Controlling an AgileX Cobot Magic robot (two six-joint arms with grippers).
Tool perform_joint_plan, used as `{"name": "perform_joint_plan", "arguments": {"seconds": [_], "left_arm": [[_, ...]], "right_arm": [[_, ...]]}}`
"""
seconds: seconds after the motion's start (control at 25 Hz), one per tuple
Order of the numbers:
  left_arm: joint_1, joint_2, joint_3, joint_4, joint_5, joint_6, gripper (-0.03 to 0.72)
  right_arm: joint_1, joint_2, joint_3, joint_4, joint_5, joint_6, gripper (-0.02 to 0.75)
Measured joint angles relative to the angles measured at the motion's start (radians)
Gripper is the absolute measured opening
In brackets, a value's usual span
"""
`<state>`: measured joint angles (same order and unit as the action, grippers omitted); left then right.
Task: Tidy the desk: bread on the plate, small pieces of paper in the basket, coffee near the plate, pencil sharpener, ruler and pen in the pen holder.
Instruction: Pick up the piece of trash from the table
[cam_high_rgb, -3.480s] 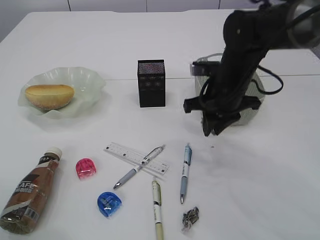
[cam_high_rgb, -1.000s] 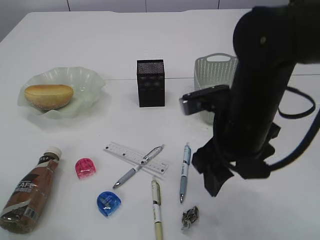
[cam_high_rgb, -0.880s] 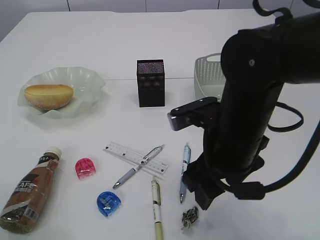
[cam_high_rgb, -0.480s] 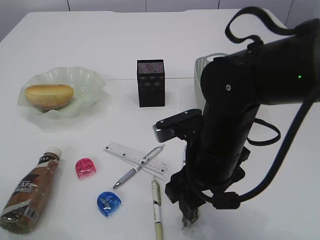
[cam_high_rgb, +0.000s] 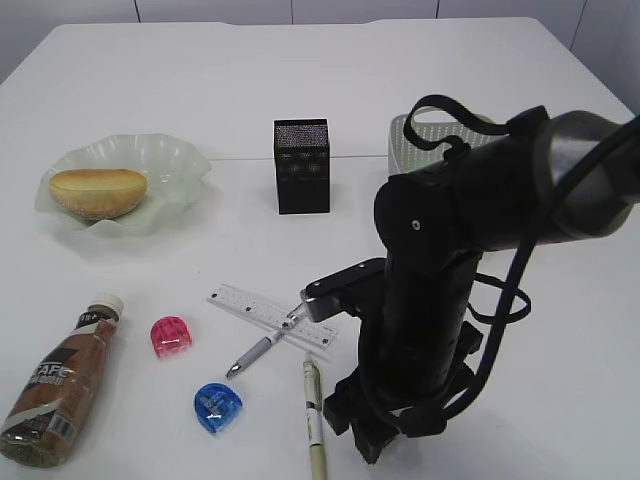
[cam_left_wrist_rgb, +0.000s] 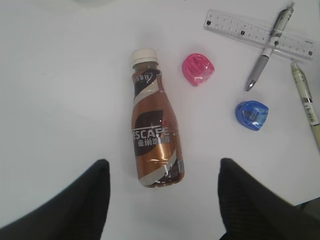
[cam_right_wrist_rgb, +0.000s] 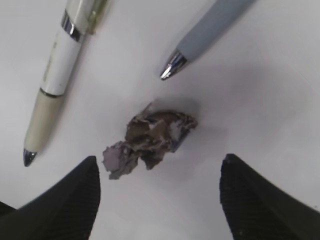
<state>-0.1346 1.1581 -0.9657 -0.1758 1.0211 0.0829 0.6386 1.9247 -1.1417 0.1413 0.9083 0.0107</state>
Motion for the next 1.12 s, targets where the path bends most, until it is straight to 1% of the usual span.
{"name": "perform_joint_plan", "arguments": {"seconds": [0.56, 0.64, 0.92, 1.12], "left_arm": [[0.0, 0.0, 0.0, 0.0, 0.0, 0.0, 0.496], [0.0, 0.0, 0.0, 0.0, 0.0, 0.0, 0.496], [0.0, 0.0, 0.0, 0.0, 0.0, 0.0, 0.496], [0.0, 0.0, 0.0, 0.0, 0.0, 0.0, 0.496]], "right_arm": [[0.0, 0.075, -0.004, 0.033, -0.035, 0.0, 0.545], [0.0, 0.075, -0.006, 0.034, -0.035, 0.0, 0.536], [0.0, 0.077, -0.006, 0.036, -0.045, 0.0, 0.363], [0.0, 0.077, -0.006, 0.039, -0.048, 0.0, 0.286]]}}
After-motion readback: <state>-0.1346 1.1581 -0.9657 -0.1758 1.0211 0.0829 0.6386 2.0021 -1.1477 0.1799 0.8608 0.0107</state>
